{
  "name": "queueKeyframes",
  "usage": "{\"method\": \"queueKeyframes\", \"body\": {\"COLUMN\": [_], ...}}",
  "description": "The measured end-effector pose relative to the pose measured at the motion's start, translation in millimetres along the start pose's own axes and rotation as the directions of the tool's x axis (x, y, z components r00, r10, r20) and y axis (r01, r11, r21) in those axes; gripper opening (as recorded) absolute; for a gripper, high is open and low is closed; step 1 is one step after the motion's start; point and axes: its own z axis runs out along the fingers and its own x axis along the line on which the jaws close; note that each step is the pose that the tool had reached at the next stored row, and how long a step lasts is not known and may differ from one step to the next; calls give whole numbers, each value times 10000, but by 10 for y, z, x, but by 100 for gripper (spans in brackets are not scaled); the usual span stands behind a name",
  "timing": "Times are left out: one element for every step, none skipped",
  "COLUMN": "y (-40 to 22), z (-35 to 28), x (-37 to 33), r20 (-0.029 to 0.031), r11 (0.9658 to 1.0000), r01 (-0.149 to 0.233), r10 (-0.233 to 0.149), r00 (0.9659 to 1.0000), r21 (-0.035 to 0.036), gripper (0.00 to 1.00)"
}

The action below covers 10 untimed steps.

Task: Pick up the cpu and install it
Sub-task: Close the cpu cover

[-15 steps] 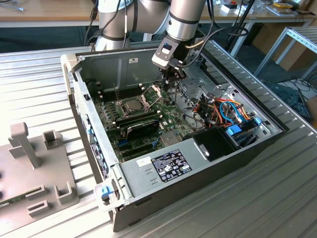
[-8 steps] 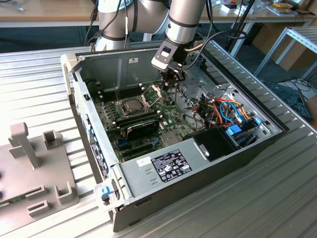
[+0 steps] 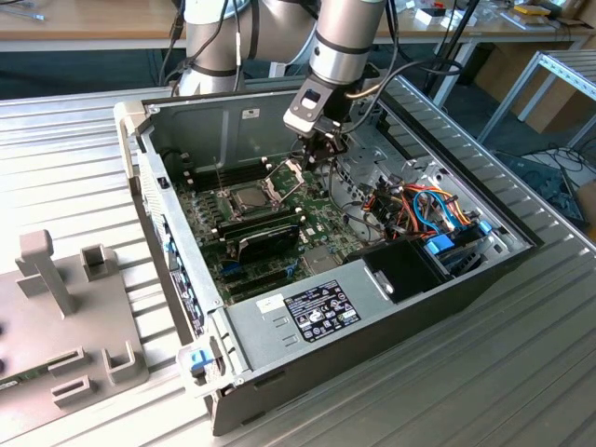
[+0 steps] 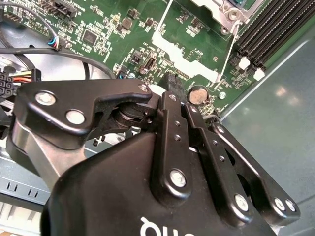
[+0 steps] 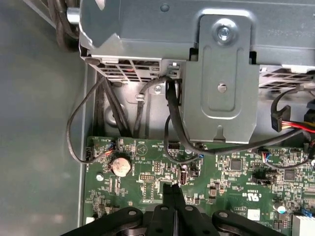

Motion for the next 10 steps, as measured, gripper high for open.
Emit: {"method": "queueKeyframes", "body": {"y": [-18,-41,-52,-55,-55,-55,-55,-55,-56,-57], "z": [1,0,0,0,0,0,0,0,0,0], "x": [1,2,2,2,3,3,3,3,3,3], "r20": [-1,0,-1,-1,-1,-1,-1,0,-1,-1], "r11": [10000,10000,10000,10000,10000,10000,10000,10000,10000,10000], "r01": [0,-1,0,0,1,1,2,1,0,0], "r10": [0,1,0,0,-1,-1,-2,-1,0,0], "r00": [10000,10000,10000,10000,10000,10000,10000,10000,10000,10000], "r21": [-7,-18,-23,-26,-26,-26,-26,-26,-26,-27], "gripper": [11,11,11,11,11,11,11,11,11,11]}}
